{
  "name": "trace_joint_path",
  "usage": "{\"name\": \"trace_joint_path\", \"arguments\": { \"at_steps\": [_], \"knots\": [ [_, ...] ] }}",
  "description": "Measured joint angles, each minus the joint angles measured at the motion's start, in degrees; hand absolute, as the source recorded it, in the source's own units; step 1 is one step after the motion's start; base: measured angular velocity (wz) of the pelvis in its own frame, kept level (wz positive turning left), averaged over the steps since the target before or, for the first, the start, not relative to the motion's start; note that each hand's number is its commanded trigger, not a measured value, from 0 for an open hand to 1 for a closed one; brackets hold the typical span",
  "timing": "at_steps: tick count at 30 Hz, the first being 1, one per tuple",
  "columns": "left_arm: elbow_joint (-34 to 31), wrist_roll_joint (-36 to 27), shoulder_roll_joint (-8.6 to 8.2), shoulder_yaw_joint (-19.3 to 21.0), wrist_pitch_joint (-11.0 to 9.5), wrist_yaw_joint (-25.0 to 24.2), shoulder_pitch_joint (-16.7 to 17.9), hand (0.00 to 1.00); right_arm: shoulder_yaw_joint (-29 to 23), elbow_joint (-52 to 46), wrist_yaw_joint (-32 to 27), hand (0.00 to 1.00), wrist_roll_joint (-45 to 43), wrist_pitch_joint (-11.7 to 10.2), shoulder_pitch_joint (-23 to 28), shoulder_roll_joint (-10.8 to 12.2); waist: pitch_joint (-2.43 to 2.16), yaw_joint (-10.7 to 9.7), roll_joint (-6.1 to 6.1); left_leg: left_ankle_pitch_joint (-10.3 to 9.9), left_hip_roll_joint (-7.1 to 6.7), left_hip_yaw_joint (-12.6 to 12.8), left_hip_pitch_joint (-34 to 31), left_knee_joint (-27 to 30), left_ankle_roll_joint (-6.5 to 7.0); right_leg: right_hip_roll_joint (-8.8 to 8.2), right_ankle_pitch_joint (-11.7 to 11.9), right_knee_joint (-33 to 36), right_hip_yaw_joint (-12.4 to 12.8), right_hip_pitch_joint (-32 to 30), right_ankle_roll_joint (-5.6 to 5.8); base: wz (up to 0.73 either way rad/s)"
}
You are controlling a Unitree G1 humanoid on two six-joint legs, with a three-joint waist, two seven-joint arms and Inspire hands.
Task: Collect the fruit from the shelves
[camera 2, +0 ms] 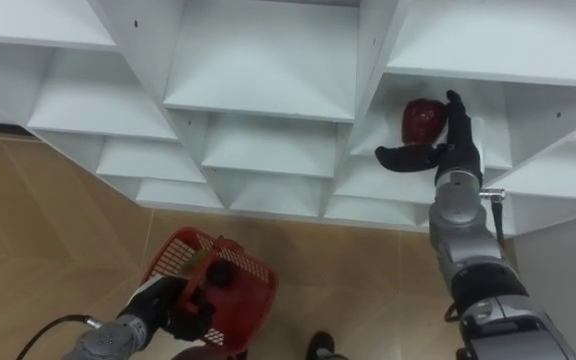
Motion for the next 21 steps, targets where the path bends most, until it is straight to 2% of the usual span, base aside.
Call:
{"name": "trace_joint_path", "arguments": {
  "at_steps": [10, 21],
  "knots": [
    [-0.66, -0.19, -0.57, -1.13, -0.01, 1.50, 0.04, 1.00, 0.97, -0.01, -4.32, 0.00, -3.45, 0.10, -0.15, 0.05, -0.03, 0.05, -0.20, 0.22, -0.56, 0.29, -1.08, 0.26, 0.17, -0.53, -0.30, 1.52, 0.61, -1.78, 0.14, 0.00],
    [-1.85, -4.00, -0.51, -2.38, 0.07, 2.43, 0.74, 1.00, 1.59, -0.02, -6.41, 0.00, -3.74, 0.23, -0.72, 0.03, -0.09, 0.03, -0.23, 0.35, -0.74, 0.71, -1.74, 0.71, 0.40, -0.99, -0.41, 2.42, 0.66, -2.67, 0.21, 0.00]
  ]
}}
